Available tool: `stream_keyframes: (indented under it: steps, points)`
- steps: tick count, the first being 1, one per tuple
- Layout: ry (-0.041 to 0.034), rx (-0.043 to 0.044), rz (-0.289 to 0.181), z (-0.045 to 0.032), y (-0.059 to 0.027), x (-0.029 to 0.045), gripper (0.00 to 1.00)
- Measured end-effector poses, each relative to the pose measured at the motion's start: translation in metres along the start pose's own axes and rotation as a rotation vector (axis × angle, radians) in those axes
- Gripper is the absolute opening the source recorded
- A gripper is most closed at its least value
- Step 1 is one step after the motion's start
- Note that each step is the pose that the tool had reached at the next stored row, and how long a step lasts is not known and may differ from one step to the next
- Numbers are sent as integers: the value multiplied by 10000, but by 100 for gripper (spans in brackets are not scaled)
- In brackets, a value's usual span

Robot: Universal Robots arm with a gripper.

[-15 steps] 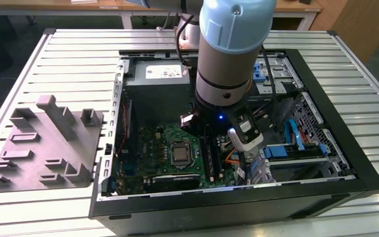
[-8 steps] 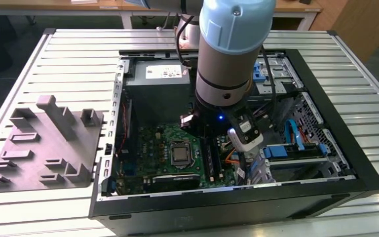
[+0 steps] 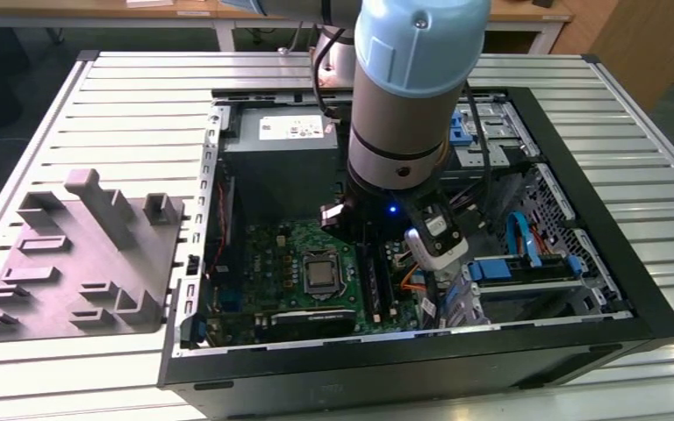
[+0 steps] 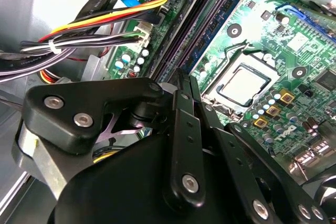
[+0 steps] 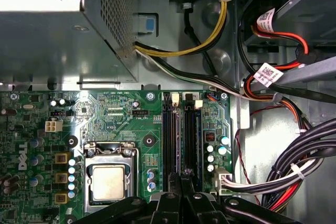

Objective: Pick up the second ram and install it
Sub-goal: 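Insert the second ram into the second slot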

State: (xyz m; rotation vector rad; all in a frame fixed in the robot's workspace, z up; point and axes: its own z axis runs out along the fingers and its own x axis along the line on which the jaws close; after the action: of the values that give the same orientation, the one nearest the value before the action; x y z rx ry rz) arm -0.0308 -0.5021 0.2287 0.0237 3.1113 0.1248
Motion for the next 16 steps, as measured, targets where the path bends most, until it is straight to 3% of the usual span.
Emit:
stream_keyframes:
  steps: [16]
  points:
    - [0, -1, 0, 16, -1, 1, 12]
